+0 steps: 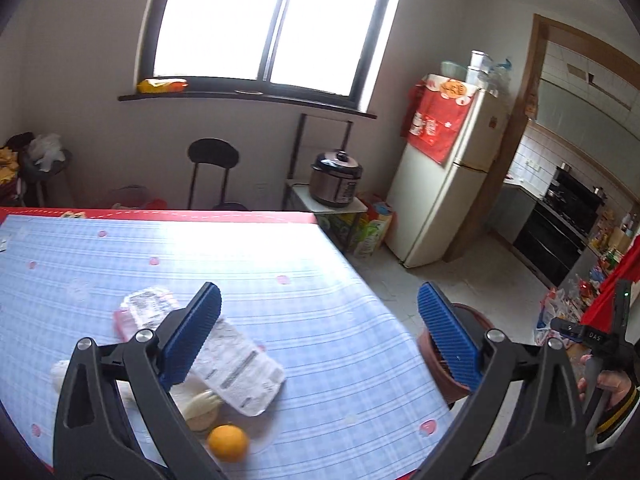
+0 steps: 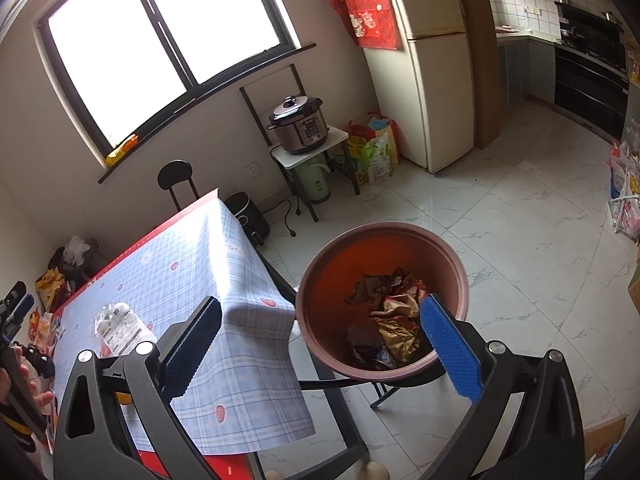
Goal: Collect trash
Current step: 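Move both tools back over the remaining trash on the table, then grasp the printed paper card with the right tool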
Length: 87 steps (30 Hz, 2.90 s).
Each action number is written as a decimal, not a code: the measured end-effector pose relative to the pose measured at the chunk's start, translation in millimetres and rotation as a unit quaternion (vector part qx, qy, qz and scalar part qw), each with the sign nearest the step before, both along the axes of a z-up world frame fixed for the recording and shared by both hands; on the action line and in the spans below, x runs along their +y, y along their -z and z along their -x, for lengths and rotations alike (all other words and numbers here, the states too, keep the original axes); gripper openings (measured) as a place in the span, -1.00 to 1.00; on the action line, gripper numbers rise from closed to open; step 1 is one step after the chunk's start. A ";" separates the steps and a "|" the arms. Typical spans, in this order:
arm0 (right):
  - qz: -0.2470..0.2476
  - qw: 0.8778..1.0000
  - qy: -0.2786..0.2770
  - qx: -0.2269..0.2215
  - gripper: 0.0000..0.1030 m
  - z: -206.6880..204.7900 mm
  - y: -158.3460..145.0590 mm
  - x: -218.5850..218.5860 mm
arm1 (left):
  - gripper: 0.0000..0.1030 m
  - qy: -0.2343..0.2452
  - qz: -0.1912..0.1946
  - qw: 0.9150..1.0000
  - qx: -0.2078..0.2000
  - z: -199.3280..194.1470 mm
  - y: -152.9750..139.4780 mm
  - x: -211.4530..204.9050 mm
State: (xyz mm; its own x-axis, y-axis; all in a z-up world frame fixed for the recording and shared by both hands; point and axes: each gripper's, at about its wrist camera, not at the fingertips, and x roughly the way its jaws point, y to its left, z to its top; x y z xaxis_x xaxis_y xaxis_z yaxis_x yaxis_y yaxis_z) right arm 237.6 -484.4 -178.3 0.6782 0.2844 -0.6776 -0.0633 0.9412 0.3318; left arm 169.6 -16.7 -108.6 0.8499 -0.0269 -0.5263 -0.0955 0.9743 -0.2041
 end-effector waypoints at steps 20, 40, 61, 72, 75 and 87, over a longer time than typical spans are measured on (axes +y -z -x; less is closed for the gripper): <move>0.071 0.980 -0.183 0.012 0.90 -3.1 0.3 245.5 | 0.89 -0.212 0.011 0.976 0.049 148.4 51.1 215.4; 0.156 0.929 -0.319 0.106 0.90 -29.3 118.3 489.1 | 0.89 -0.198 0.061 0.972 0.112 158.8 135.9 304.7; 0.142 0.946 -0.262 0.127 0.07 -59.9 121.8 480.1 | 0.89 -0.177 0.082 0.972 0.130 153.5 159.1 297.6; 0.063 0.959 -0.249 0.118 -0.67 -43.4 93.3 433.1 | 0.89 -0.150 0.080 0.976 0.138 136.5 161.1 275.1; 0.059 0.960 -0.252 0.110 -0.68 -36.2 89.3 427.7 | 0.89 -0.141 0.085 0.976 0.142 133.1 163.5 268.3; 0.048 0.960 -0.256 0.104 -0.68 -9.9 84.4 404.5 | 0.89 -0.107 0.056 0.977 0.177 99.9 187.2 250.1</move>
State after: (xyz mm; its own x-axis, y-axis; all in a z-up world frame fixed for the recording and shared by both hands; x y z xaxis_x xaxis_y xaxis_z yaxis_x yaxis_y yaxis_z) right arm 247.5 -79.9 -262.8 0.3132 0.4742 -0.8228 -0.4665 0.8315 0.3016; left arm 69.7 233.4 -295.8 0.6076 0.0577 -0.7921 -0.3785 0.8979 -0.2249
